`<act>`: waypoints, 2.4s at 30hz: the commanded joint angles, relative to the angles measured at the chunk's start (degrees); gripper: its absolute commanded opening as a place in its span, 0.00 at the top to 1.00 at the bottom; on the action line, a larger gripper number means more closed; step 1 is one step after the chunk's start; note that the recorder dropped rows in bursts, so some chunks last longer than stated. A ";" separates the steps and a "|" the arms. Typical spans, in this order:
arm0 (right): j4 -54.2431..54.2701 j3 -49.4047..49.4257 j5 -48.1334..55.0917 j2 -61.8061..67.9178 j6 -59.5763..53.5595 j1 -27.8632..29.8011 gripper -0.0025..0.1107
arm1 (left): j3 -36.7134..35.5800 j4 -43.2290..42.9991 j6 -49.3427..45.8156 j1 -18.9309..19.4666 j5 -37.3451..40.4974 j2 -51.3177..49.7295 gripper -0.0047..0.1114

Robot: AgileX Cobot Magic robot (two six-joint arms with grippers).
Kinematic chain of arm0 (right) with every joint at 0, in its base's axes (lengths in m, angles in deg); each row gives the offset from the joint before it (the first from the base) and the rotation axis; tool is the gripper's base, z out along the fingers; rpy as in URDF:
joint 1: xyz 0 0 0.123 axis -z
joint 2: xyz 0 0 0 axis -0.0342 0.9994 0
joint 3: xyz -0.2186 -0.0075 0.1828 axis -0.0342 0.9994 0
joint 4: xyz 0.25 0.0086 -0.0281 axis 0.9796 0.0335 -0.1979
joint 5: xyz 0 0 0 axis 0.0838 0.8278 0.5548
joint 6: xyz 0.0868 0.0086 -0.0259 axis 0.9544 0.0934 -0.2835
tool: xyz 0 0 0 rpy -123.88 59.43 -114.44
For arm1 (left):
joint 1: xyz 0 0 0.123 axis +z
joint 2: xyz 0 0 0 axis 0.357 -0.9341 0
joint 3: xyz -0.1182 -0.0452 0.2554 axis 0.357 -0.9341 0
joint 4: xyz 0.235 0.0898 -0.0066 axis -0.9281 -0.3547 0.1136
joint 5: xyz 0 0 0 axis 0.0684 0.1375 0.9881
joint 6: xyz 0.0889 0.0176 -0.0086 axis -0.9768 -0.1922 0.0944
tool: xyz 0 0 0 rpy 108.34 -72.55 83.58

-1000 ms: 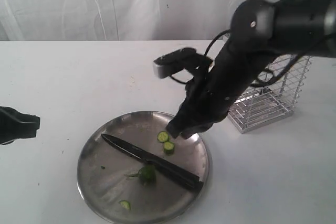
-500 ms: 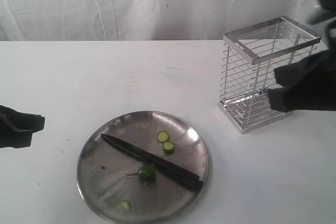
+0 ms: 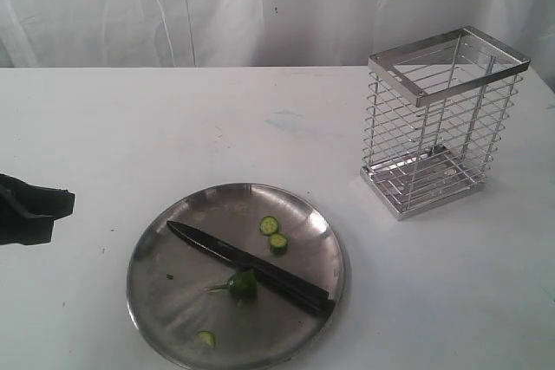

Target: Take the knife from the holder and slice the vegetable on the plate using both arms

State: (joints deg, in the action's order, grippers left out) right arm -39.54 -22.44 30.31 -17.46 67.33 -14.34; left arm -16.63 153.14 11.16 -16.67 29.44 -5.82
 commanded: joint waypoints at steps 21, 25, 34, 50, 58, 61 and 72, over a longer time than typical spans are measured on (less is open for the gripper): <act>12.43 38.12 -33.37 -14.64 -1.59 19.36 0.98 | -0.33 0.16 -0.09 0.21 0.04 1.20 0.96; 9.77 38.12 -18.81 -14.64 -1.59 19.36 0.98 | -0.33 0.16 -0.09 0.21 -0.51 1.20 0.96; 9.77 38.12 -16.75 -14.64 -1.59 19.36 0.98 | -0.33 0.16 -0.09 0.21 -3.50 1.20 0.96; 10.62 38.12 -16.76 -14.64 -1.59 19.21 0.98 | 1.65 -0.24 -0.09 -0.33 -11.21 52.48 0.96; 10.62 38.12 -16.76 -14.64 -1.59 19.21 0.98 | 3.57 -23.36 0.45 -0.22 -13.03 60.34 0.96; 10.62 38.12 -16.76 -14.64 -1.59 19.21 0.98 | -1.28 -54.94 43.64 -0.22 -17.26 60.34 0.96; 10.68 38.12 -16.76 -14.64 -1.59 19.21 0.98 | -27.72 -68.16 81.00 -0.44 -4.86 61.69 0.96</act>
State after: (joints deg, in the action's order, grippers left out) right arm -28.77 15.56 13.63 -31.80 66.00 4.73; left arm -44.05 85.10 91.32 -16.79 21.78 55.64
